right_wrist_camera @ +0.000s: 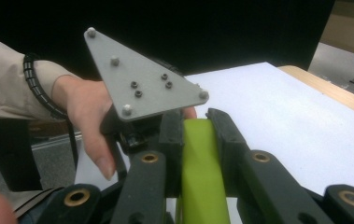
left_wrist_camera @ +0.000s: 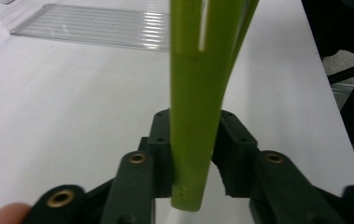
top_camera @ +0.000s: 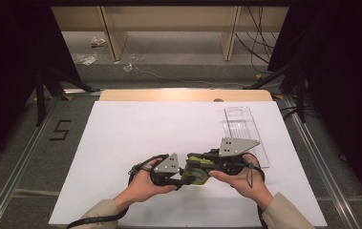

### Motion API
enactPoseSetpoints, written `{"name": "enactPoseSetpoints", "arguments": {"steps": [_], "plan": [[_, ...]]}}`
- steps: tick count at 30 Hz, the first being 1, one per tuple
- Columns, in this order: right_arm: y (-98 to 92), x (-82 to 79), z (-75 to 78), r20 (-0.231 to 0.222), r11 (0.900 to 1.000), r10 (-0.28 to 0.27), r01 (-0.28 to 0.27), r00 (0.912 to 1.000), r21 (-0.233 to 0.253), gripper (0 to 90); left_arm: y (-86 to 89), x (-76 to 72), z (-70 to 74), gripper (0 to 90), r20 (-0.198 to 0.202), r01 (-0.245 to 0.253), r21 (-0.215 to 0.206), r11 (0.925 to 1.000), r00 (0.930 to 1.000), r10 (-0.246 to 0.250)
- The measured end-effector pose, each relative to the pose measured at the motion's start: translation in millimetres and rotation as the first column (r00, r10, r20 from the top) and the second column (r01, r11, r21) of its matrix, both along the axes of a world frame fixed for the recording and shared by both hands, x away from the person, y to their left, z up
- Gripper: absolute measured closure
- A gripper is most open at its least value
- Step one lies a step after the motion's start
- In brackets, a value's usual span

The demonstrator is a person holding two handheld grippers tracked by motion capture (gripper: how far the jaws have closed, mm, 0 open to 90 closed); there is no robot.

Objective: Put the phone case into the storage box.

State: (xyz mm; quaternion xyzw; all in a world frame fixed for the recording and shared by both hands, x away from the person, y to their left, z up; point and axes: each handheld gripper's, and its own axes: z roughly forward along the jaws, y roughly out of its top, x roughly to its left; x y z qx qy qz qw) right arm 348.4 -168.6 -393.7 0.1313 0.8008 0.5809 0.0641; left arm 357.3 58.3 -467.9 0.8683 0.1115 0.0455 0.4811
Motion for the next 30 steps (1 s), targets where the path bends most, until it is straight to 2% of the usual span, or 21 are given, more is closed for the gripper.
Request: {"name": "enactPoseSetpoints", "arguments": {"steps": [3, 11, 18, 21, 24, 28, 30], "plan": [[1.0, -0.9, -0.1, 0.000, 1.000, 0.008, -0.008, 1.0000, 0.010, 77.6, 1.5, -0.7, 2.8, 76.4, -0.015, -0.018, 0.017, 0.9997, 0.9997, 0.018], [0.0, 1.8, -3.6, -0.015, 1.000, 0.009, -0.008, 0.9999, 0.025, 77.1, 1.2, -1.2, 4.3, 76.7, -0.036, -0.037, 0.048, 0.9982, 0.9986, 0.039], [-0.1, 2.4, -3.7, 0.016, 1.000, -0.014, 0.013, 0.9998, 0.021, 70.3, 1.4, -2.3, 6.6, 76.7, -0.037, -0.056, 0.054, 0.9970, 0.9976, 0.058], [0.6, 2.4, -4.3, 0.034, 0.999, -0.035, 0.035, 0.9988, 0.011, 61.5, 1.4, -3.4, 7.3, 76.7, -0.025, -0.066, 0.063, 0.9958, 0.9974, 0.068], [1.0, 3.3, -5.2, 0.050, 0.997, -0.076, 0.076, 0.9958, 0.015, 47.7, 2.2, -5.0, 7.9, 76.7, -0.010, -0.089, 0.072, 0.9935, 0.9959, 0.090], [1.5, 3.7, -6.7, 0.075, 0.990, -0.140, 0.139, 0.9874, 0.015, 24.8, 7.3, -4.7, 9.4, 76.7, -0.010, -0.124, 0.057, 0.9906, 0.9921, 0.125], [0.6, 4.2, -8.4, 0.070, 0.987, -0.162, 0.160, 0.9843, 0.032, 20.3, 10.2, -5.1, 10.4, 76.7, -0.016, -0.149, 0.047, 0.9877, 0.9886, 0.150]]}}
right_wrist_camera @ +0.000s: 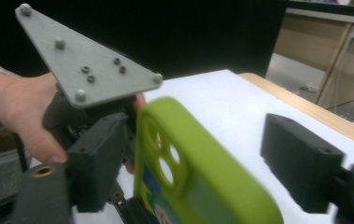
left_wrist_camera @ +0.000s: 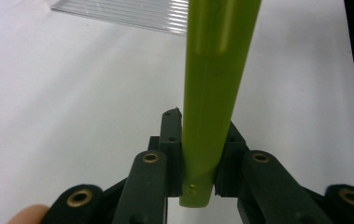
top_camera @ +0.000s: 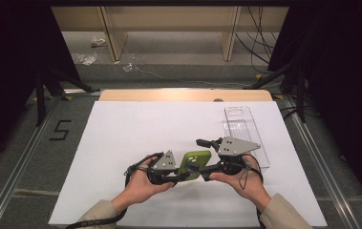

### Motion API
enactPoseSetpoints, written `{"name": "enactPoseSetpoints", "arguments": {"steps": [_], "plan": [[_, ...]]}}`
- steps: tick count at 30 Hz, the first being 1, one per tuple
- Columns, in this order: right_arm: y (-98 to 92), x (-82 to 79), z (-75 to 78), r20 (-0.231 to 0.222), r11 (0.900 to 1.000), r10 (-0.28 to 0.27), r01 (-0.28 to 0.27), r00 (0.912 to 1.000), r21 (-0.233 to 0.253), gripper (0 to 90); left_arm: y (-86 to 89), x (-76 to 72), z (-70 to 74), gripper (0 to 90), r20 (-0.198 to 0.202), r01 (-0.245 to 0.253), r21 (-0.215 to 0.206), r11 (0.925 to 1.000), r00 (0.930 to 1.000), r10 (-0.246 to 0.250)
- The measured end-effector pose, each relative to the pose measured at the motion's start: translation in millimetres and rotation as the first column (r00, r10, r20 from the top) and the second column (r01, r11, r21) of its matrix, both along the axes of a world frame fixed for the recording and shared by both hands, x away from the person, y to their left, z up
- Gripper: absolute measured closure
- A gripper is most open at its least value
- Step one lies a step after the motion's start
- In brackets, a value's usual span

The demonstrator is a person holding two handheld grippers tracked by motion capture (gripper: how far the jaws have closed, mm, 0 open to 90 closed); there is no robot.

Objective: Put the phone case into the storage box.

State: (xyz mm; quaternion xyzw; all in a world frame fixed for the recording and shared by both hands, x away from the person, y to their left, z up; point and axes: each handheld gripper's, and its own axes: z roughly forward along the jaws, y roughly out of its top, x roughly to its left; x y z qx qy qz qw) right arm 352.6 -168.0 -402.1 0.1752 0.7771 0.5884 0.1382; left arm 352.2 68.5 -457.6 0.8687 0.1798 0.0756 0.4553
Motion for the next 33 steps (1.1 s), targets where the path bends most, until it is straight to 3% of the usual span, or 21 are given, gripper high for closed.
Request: {"name": "enactPoseSetpoints", "arguments": {"steps": [6, 10, 15, 24, 33], "plan": [[-2.6, -0.6, -2.1, -0.027, 0.999, -0.029, 0.030, 0.9992, 0.039, 17.5, 1.4, -2.2, 1.1, 76.7, 0.006, -0.039, -0.006, 0.9992, 0.9992, 0.039], [-4.1, -1.8, -1.0, -0.019, 0.998, -0.046, 0.047, 0.9987, 0.045, 19.7, 1.0, -2.3, 1.3, 76.7, 0.008, -0.070, -0.014, 0.9975, 0.9975, 0.070], [-7.2, -0.5, -2.7, 0.001, 0.993, -0.104, 0.104, 0.9945, 0.062, 15.1, 0.2, -2.1, 0.6, 76.6, 0.002, -0.114, -0.025, 0.9931, 0.9934, 0.114], [-10.4, 2.1, -7.7, -0.015, 0.977, -0.198, 0.198, 0.9801, 0.079, 10.3, -1.7, -1.3, -1.2, 76.7, -0.003, -0.201, -0.052, 0.9783, 0.9796, 0.201], [-7.5, 2.1, -11.2, -0.024, 0.972, -0.222, 0.223, 0.9747, 0.071, 4.2, -5.6, 0.1, -3.0, 76.6, -0.020, -0.266, -0.070, 0.9614, 0.9639, 0.266]]}}
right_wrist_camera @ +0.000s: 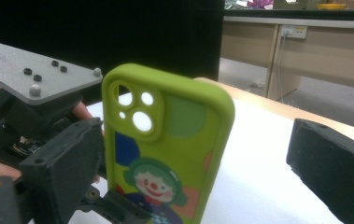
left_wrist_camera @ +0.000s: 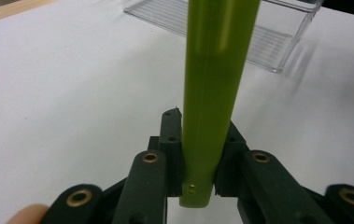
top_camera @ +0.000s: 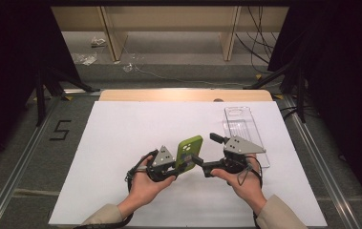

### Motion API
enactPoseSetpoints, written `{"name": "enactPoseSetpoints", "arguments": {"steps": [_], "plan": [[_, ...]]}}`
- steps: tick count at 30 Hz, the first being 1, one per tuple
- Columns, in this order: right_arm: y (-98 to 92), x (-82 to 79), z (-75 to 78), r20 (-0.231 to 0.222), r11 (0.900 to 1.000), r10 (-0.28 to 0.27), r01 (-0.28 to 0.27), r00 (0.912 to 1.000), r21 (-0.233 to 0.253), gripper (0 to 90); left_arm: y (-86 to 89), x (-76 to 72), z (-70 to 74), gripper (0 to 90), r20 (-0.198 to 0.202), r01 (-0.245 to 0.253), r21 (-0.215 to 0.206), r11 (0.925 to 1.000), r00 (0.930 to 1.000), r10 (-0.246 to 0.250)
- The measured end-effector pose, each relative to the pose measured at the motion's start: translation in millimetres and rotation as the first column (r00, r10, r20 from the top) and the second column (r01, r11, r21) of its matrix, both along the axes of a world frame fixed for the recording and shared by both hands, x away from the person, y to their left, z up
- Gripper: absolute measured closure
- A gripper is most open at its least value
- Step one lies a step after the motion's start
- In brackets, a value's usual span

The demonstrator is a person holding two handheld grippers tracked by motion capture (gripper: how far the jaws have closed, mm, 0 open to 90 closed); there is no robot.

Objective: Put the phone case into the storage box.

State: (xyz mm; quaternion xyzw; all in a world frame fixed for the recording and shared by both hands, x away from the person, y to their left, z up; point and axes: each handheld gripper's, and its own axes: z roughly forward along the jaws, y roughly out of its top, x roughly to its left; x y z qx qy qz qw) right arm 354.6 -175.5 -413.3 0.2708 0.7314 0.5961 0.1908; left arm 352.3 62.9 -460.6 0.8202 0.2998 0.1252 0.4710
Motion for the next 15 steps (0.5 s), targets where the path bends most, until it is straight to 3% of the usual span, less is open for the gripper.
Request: {"name": "enactPoseSetpoints", "arguments": {"steps": [15], "plan": [[4.8, 1.4, -4.6, -0.009, 0.999, -0.046, 0.046, 0.9989, 0.000, 0.3, -10.9, 4.0, -2.1, 76.6, -0.006, -0.056, -0.008, 0.9984, 0.9984, 0.056]]}}
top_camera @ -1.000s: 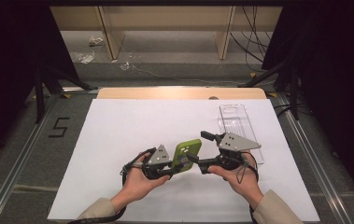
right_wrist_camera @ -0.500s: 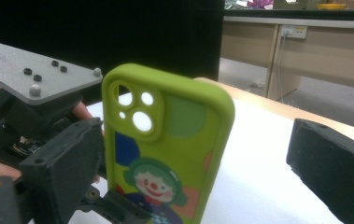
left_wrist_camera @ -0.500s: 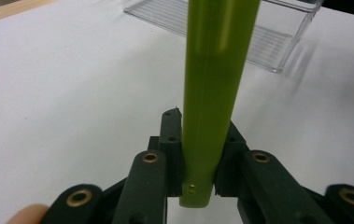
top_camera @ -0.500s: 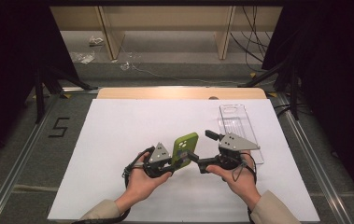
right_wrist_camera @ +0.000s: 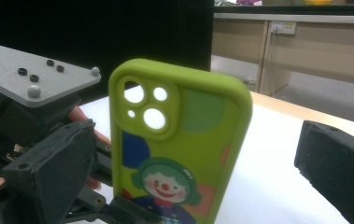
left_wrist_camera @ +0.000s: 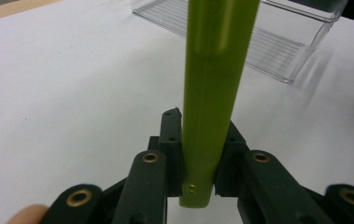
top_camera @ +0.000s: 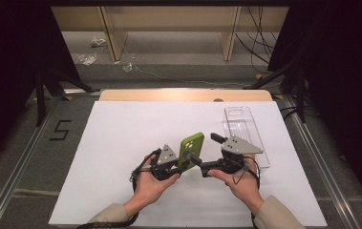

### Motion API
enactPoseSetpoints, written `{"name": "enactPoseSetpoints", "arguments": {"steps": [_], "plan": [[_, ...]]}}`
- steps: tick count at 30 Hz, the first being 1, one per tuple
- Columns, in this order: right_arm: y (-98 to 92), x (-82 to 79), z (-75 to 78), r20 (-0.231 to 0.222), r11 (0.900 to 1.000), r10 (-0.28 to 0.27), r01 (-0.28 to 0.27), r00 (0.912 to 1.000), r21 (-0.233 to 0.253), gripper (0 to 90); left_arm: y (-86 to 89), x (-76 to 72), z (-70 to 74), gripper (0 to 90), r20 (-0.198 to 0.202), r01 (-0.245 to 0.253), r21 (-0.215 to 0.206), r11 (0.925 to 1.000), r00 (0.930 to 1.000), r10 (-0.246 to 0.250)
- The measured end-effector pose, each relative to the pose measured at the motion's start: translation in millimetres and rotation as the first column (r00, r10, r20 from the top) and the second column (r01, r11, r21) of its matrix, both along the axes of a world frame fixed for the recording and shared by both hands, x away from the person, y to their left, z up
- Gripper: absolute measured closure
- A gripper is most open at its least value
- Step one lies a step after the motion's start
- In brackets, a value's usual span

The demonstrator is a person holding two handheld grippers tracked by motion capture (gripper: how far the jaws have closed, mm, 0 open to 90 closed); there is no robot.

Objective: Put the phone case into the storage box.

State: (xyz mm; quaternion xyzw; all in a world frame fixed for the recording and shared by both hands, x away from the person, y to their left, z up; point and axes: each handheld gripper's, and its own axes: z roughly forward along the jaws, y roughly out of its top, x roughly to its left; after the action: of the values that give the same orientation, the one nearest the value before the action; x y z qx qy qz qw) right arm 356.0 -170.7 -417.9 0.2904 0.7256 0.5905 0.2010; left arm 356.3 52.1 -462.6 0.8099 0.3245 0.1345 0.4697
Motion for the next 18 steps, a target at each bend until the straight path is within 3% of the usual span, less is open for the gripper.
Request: {"name": "enactPoseSetpoints", "arguments": {"steps": [18], "plan": [[4.9, 4.0, -2.7, -0.008, 1.000, -0.031, 0.031, 0.9995, 0.006, 0.3, -7.9, 8.1, -2.5, 76.5, 0.011, -0.034, 0.010, 0.9994, 0.9994, 0.034]]}}
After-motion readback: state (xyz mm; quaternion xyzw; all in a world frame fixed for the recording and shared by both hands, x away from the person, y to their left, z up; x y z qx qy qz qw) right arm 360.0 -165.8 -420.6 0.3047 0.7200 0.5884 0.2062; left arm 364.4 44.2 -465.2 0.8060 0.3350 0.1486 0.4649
